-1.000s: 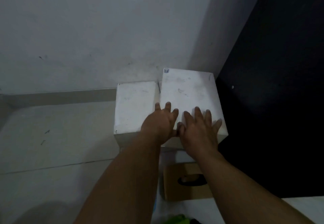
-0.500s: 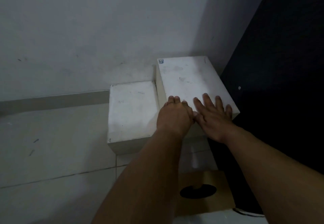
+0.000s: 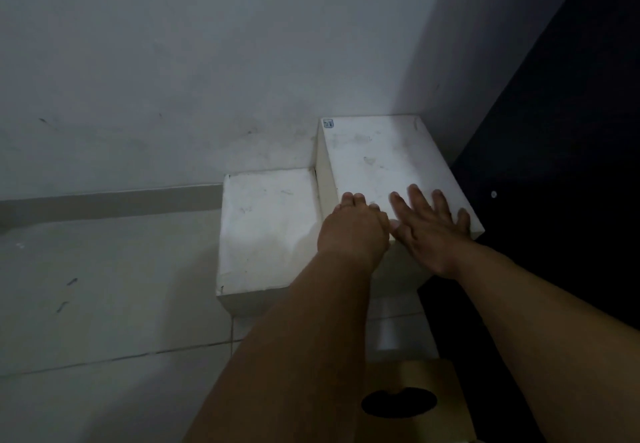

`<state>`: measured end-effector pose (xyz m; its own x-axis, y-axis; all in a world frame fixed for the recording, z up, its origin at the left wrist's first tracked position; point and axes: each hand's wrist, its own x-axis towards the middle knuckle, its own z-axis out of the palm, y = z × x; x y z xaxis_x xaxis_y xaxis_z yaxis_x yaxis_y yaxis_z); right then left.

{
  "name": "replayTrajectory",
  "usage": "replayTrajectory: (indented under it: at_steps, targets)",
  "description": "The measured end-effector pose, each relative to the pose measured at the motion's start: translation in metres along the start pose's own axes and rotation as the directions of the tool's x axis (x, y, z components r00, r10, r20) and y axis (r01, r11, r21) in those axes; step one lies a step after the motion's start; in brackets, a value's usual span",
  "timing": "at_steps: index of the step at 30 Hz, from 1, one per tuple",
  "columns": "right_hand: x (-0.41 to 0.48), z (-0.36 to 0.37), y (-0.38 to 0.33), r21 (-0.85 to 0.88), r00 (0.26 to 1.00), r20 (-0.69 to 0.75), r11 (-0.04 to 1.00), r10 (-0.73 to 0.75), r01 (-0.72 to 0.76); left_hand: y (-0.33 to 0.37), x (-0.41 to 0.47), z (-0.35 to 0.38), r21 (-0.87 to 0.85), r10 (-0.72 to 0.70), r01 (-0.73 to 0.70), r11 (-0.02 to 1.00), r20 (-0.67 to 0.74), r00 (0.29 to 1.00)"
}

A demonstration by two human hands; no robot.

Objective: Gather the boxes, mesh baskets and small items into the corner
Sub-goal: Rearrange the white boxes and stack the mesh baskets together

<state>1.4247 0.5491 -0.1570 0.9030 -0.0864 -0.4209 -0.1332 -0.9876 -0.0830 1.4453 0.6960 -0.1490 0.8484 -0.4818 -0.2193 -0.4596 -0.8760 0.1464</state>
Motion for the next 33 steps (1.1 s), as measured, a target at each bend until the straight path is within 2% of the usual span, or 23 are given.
replayTrajectory:
  at_steps: [3,5,7,9,11,13,16,19,23,25,27,29,33]
  targets:
    - [0.003,-0.020,-0.015,-0.107,0.986,0.116,0.988,0.121,-0.108,-0.020,-0.012,-0.016,0.056,0.067,-0.076,0.996,0.147,0.987]
    - [-0.002,-0.030,-0.041,-0.285,0.984,0.062,0.948,0.166,-0.142,-0.041,-0.032,-0.023,0.090,0.056,-0.070,0.993,0.157,0.986]
    - [-0.016,-0.028,-0.081,-0.359,0.993,-0.106,0.929,0.049,-0.084,-0.067,-0.061,-0.026,0.114,0.009,-0.018,0.993,0.078,0.997]
    - [-0.037,-0.020,-0.127,-0.285,0.957,-0.257,0.957,-0.137,0.060,-0.094,-0.094,-0.029,0.134,-0.048,0.052,0.990,-0.028,0.998]
    - [-0.060,-0.007,-0.170,-0.235,0.890,-0.317,0.936,-0.328,0.262,-0.120,-0.134,-0.031,0.125,-0.127,0.143,0.982,-0.132,0.983]
    - [-0.080,0.003,-0.210,-0.193,0.818,-0.308,0.874,-0.486,0.446,-0.144,-0.178,-0.032,0.145,-0.192,0.225,0.964,-0.210,0.959]
    - [-0.114,0.020,-0.266,-0.192,0.709,-0.214,0.741,-0.672,0.643,-0.176,-0.255,-0.031,0.193,-0.277,0.324,0.926,-0.236,0.932]
    - [-0.154,0.043,-0.315,-0.219,0.557,-0.076,0.559,-0.827,0.800,-0.201,-0.345,-0.023,0.208,-0.410,0.445,0.871,-0.194,0.891]
    - [-0.198,0.079,-0.357,-0.205,0.351,0.142,0.319,-0.926,0.925,-0.214,-0.445,0.008,0.243,-0.558,0.550,0.799,-0.041,0.829]
    - [-0.214,0.098,-0.367,-0.211,0.278,0.229,0.231,-0.933,0.950,-0.213,-0.477,0.028,0.255,-0.629,0.598,0.760,0.060,0.775]
    - [-0.225,0.114,-0.372,-0.236,0.269,0.349,0.193,-0.898,0.952,-0.211,-0.496,0.048,0.272,-0.674,0.623,0.733,0.176,0.717]
    - [-0.231,0.127,-0.373,-0.265,0.312,0.433,0.211,-0.846,0.941,-0.210,-0.505,0.066,0.284,-0.689,0.628,0.724,0.263,0.675]
    - [-0.236,0.152,-0.365,-0.318,0.354,0.464,0.220,-0.812,0.922,-0.202,-0.509,0.091,0.237,-0.714,0.676,0.698,0.310,0.628]
